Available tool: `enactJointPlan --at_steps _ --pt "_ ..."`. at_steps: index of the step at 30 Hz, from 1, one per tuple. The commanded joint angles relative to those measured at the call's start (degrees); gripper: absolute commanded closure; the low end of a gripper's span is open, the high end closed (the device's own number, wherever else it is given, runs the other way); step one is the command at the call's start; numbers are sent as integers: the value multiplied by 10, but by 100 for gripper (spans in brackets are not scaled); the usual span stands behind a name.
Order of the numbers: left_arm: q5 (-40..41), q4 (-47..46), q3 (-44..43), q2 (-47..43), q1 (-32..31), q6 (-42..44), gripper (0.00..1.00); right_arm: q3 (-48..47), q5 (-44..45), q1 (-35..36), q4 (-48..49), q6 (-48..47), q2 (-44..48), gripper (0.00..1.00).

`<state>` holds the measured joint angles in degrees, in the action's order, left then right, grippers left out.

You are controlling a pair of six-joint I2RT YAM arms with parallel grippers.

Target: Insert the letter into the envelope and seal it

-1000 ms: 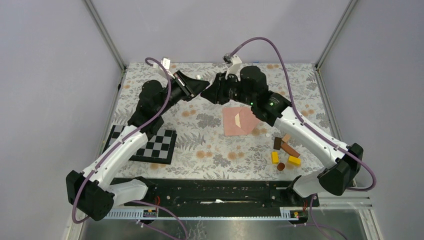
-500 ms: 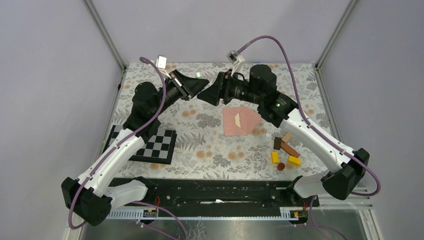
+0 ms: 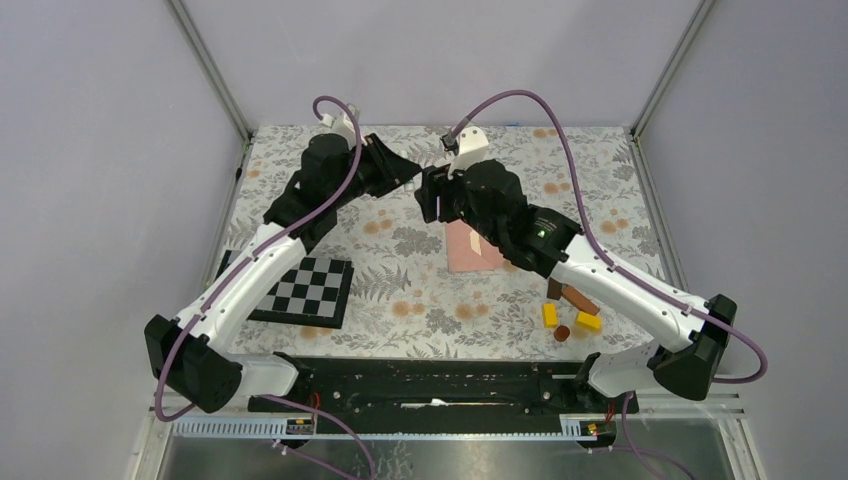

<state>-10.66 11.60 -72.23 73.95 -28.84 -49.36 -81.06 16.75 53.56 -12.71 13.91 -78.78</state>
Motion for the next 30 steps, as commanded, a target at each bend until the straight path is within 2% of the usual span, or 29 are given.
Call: enactJointPlan --at_steps 1,7,15,22,26,30 --pt "9 5 -40 2 -2 10 100 7 90 9 23 -46 -6 38" --pt "6 5 -45 12 -2 3 100 -1 73 11 31 -44 -25 40" --pt "17 -12 -32 11 -2 -17 100 -21 79 42 67 -36 -47 36" --pt "12 -22 -23 4 -3 -28 100 -41 134 45 87 -36 -79 37" --pt "9 -29 -13 -5 -3 -33 100 -55 154 45 92 -39 -94 48" --pt "5 -50 2 -21 -2 -38 100 -52 139 39 90 -35 -95 67"
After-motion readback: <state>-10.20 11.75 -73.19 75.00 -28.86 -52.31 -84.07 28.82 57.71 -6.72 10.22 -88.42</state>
